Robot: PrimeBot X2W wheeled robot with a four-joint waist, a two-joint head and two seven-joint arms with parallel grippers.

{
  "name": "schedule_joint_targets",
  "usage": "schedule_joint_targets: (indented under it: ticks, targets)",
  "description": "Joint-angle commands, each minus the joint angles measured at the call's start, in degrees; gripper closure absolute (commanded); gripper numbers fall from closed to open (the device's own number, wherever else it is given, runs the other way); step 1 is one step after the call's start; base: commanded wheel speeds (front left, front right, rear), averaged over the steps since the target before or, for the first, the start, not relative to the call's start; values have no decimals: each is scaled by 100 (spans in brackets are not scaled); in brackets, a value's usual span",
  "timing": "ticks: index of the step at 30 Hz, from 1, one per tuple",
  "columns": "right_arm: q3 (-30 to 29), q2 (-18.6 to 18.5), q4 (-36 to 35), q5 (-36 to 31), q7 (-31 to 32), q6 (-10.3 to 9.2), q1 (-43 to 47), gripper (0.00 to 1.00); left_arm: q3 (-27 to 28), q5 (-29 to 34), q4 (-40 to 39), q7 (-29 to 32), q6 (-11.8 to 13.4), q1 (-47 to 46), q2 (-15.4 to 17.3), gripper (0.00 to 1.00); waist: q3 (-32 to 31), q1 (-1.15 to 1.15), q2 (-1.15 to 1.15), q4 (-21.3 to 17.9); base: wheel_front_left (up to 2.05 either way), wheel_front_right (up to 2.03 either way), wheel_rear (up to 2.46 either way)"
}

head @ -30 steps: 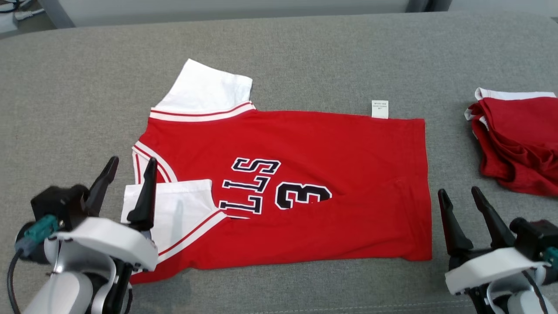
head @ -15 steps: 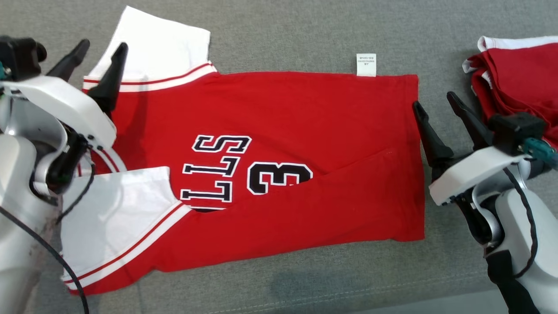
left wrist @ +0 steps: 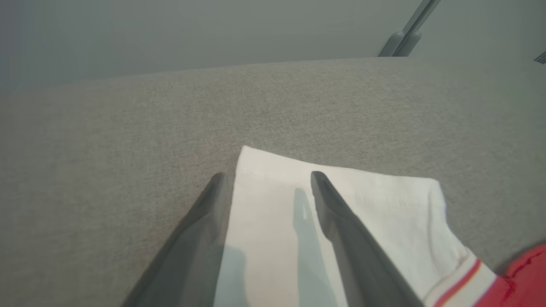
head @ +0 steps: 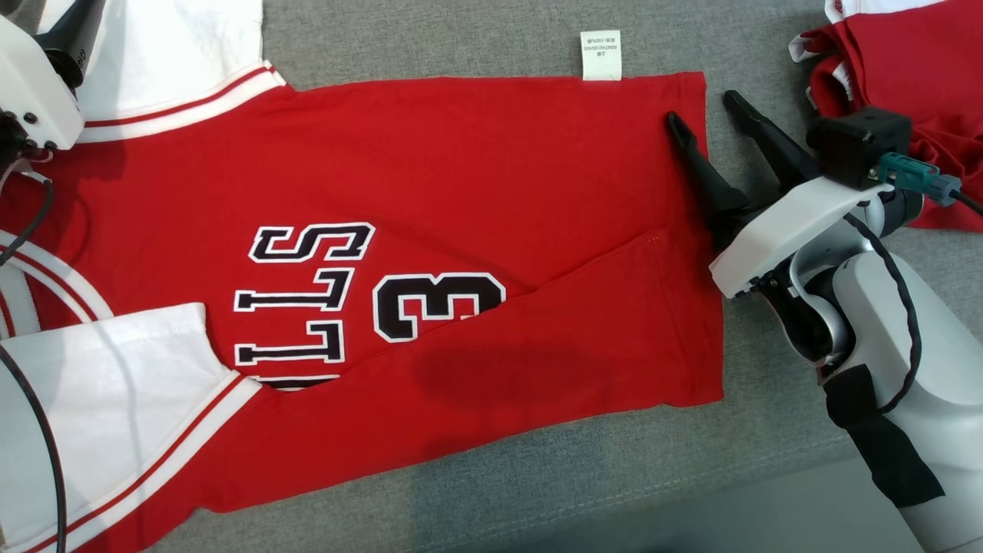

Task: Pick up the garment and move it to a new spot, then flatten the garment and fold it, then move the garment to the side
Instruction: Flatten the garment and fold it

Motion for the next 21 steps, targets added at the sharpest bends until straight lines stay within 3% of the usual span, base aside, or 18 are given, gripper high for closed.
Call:
schedule_joint_targets:
  ticks: [1,20,21]
  targets:
    - [76,-29,-85,72,-44,-1,22,0,147,-26,-78,36,-42,-239,337,0,59,0,0,-45,0,0,0]
    - [968,-63,374,705,-210,-1,-600,0,-316,-586,437,477,-141,-838,410,0,273,0,0,-119,0,0,0]
    - [1000,-58,381,732,-231,-1,-625,4,-348,-631,445,521,-141,-852,424,2,281,0,0,-124,0,0,0]
